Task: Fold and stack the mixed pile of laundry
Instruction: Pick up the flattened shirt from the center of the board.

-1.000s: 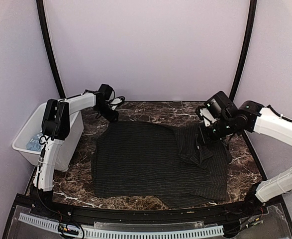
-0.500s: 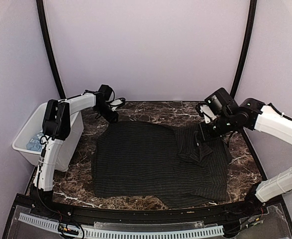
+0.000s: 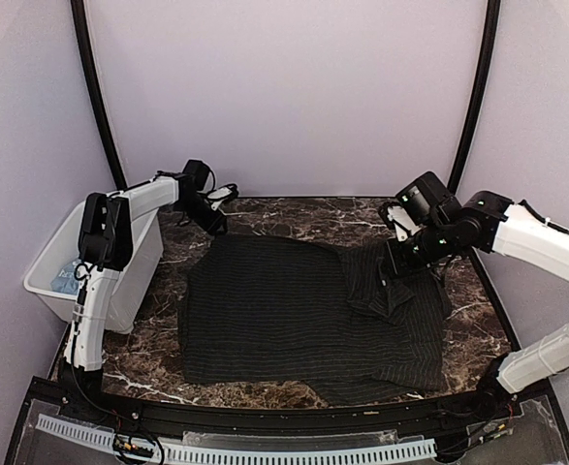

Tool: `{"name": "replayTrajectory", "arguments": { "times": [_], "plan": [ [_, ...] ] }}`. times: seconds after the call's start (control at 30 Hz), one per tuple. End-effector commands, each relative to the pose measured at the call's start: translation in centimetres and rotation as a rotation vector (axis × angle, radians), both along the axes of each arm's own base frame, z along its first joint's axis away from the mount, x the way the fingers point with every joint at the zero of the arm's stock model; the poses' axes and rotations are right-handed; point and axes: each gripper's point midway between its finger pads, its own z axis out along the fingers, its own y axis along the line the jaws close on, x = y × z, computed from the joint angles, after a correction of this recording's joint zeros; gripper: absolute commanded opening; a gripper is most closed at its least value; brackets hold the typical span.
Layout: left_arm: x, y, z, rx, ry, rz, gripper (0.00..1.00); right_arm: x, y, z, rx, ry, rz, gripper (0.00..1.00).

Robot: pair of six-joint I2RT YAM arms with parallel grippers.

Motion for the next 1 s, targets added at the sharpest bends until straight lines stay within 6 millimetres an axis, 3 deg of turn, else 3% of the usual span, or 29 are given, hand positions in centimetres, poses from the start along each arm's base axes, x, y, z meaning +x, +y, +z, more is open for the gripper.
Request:
{"name": "replayTrajectory", "arguments": {
  "times": [0.0, 0.4, 0.77, 0.97],
  "plan": [
    [0.0, -1.0, 6.2, -0.081, -0.074, -0.052, 0.43, 0.5, 0.4, 0.9, 0.019, -0.022, 0.006, 0.00],
    [-1.4, 0.3, 2.5, 0.006, 0.010, -0.071, 0.43, 0.7, 0.6, 1.2, 0.019, -0.029, 0.014, 0.00],
    [-1.8, 0.3, 1.0, 0.016, 0.018, -0.108, 0.27, 0.9, -0.1, 2.4, 0.007, -0.060, -0.002, 0.00],
    [-2.5, 0.2, 0.4, 0.013, 0.040, -0.138, 0.26, 0.9, -0.6, 2.9, 0.005, -0.075, -0.009, 0.00]
  ]
}}
